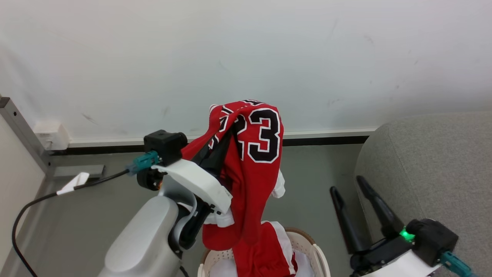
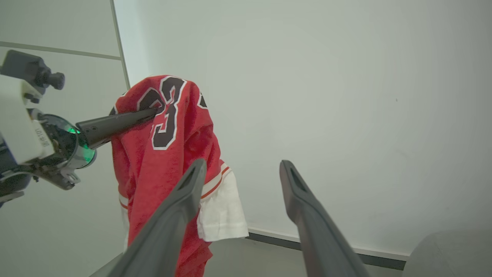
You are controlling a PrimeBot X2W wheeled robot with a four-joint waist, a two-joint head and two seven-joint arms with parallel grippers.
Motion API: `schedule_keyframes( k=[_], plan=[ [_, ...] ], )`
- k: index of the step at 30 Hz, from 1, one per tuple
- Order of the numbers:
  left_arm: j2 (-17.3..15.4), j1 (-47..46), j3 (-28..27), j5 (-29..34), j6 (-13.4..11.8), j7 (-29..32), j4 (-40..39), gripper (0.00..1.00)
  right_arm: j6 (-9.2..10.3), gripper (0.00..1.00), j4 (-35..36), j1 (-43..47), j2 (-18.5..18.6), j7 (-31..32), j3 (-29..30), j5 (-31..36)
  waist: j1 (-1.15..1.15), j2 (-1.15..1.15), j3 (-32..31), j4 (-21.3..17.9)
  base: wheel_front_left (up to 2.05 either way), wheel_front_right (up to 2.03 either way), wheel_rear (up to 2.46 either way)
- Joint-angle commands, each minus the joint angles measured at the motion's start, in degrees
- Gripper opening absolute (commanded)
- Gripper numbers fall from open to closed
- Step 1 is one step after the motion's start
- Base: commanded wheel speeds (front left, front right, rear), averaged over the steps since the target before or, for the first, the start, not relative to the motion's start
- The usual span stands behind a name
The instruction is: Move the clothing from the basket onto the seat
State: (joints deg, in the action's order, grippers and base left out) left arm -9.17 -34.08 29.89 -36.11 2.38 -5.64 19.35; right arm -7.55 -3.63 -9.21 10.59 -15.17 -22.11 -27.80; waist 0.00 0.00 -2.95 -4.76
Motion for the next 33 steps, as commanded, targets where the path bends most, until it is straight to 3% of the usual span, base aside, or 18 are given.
schedule_keyframes(
  k=[1, 8, 16, 25, 33],
  plan=[
    [-0.2, 0.5, -0.1, -0.3, -0.2, -0.2, -0.3, 0.0, 0.12, 1.0, -0.2, -1.4, 0.4, 0.0, -2.0, -0.7, 0.0, 0.0, 0.1, 0.0, 0.0, 0.0, 0.0],
    [0.5, 1.1, 1.5, 0.2, 0.2, -0.1, 0.1, 0.0, 0.12, 1.0, -6.0, -8.3, 0.6, 0.0, -12.4, -6.1, 0.0, 0.0, 0.0, 1.9, 0.0, 0.0, 0.0],
    [3.1, 1.8, 5.6, 0.4, 1.4, 0.7, 0.5, 0.0, 0.12, 1.0, -17.4, -14.9, 0.4, 0.0, -20.8, -12.8, 0.0, 0.0, -0.6, 7.3, 0.0, 0.0, 0.0],
    [5.6, 1.4, 10.9, -0.9, 2.4, 1.9, -0.2, 0.0, 0.12, 1.0, -31.3, -22.8, -0.7, 0.0, -34.3, -23.8, 0.0, 0.0, -1.1, 13.0, 0.0, 0.0, 0.0],
    [6.1, 0.2, 13.6, -2.9, 2.3, 2.1, -0.3, 0.0, 0.12, 1.0, -37.9, -28.7, -3.3, 0.0, -39.4, -32.2, 0.0, 0.0, -1.2, 15.5, 0.0, 0.0, 0.0]
  ],
)
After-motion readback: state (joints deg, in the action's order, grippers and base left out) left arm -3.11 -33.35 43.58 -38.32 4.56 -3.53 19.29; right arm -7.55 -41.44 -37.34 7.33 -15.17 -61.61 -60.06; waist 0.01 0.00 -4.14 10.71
